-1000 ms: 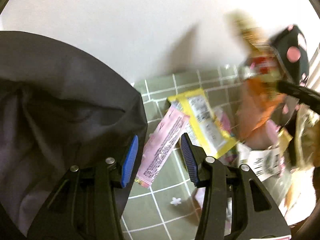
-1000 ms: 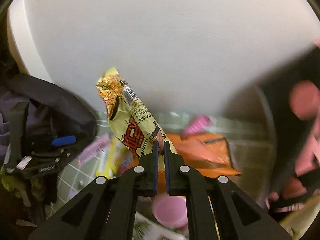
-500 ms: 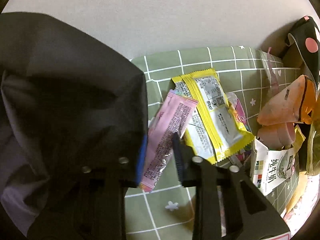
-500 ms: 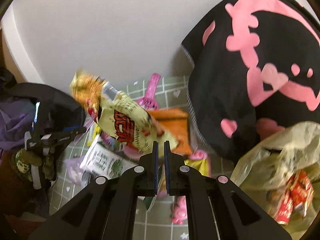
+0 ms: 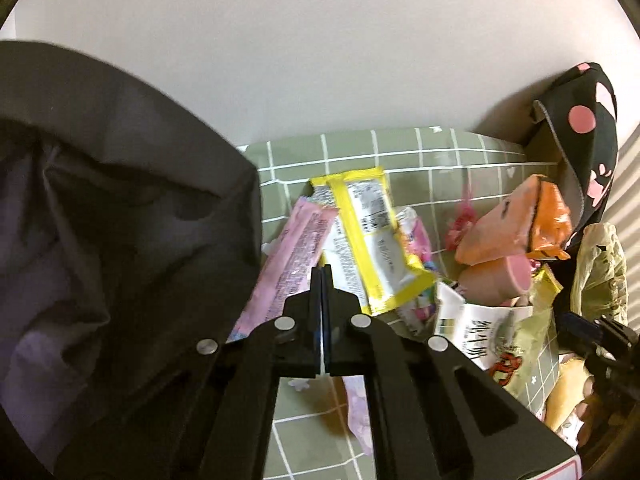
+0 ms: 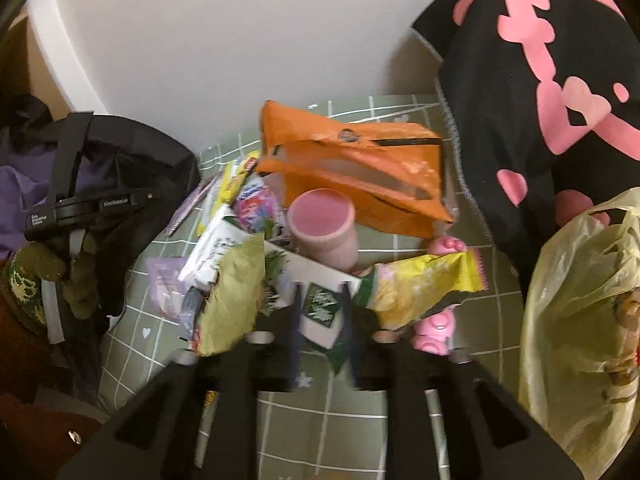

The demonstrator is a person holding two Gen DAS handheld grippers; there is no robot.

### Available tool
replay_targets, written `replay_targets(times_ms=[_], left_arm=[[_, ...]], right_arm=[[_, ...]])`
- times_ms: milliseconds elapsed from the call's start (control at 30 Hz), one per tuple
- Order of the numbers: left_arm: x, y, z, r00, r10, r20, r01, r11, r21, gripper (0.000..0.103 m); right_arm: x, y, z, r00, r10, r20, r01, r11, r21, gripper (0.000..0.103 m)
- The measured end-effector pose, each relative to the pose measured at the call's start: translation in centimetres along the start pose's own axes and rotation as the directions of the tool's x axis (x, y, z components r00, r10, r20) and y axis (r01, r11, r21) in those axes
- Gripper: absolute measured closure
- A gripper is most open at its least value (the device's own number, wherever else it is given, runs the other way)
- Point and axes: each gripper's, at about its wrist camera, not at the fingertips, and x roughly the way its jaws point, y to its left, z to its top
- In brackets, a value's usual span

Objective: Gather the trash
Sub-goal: 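Grasp the pink wrapper with the left tool while the right tool grasps a yellow chip bag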

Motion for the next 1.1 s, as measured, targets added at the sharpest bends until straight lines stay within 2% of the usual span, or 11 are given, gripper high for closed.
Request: replay_targets(times_ms=[200,367,533,633,700,767,800,967,1033,1100], left_arm=[[-0.1,-1.9,-0.5,1.000,0.007,0.014,-0.007,0.999,0.040,0.103],[0.5,-2.9,-0.7,1.000,0.000,0.018,-0.001,0.998,0.058,0.103],[0.0,-1.6,-1.1,0.999,-0.035,0.037,0.033,0.998,0.050,0.103],[0.5,-0.7,-1.2,0.998,-0.057,0.013,0.056,0.997,0.056,0.103],[1.7,-1.2,-1.2,0.999,-0.051,-0.009,0.052,0.995,0.090,0.090],[2.4,-1.3,-1.1,1.000,-0.009,-0.012,0.011,0.991,0.132,0.075],[2.6,-1.3,-1.1,1.000,0.004,-0.010,-0.002,0.990,0.141,0.072],[4.8,-0.1,-0.6,0.998,0.053,-0.042,-0.046,0.990,0.133,0.071],[5.4,0.1,-0.5,0.996,0.067,-0.051,-0.060,0.989,0.136,0.071],[5.7,0.2,-0.4,0.996,0.075,-0.050,-0.067,0.989,0.135,0.071]], right_arm=[[1.0,1.9,-0.6,0.997,0.065,-0.031,-0.065,0.998,0.019,0.066],[2.9,2.6,-1.6,0.995,0.072,-0.067,-0.068,0.996,0.058,0.066],[3.4,2.7,-1.9,0.994,0.093,-0.061,-0.088,0.993,0.084,0.066],[3.7,3.2,-2.1,0.994,0.096,-0.057,-0.091,0.992,0.088,0.066],[3.5,3.5,-2.4,0.994,0.104,-0.042,-0.099,0.990,0.097,0.066],[3.2,3.7,-2.9,0.994,0.100,-0.040,-0.096,0.991,0.098,0.066],[3.1,3.8,-3.3,0.995,0.096,-0.040,-0.092,0.991,0.097,0.066],[3.7,4.1,-4.0,0.992,0.117,-0.056,-0.111,0.988,0.107,0.065],[4.4,4.3,-4.0,0.986,0.152,-0.068,-0.144,0.983,0.117,0.065],[5.0,4.5,-3.9,0.982,0.171,-0.082,-0.161,0.980,0.117,0.069]])
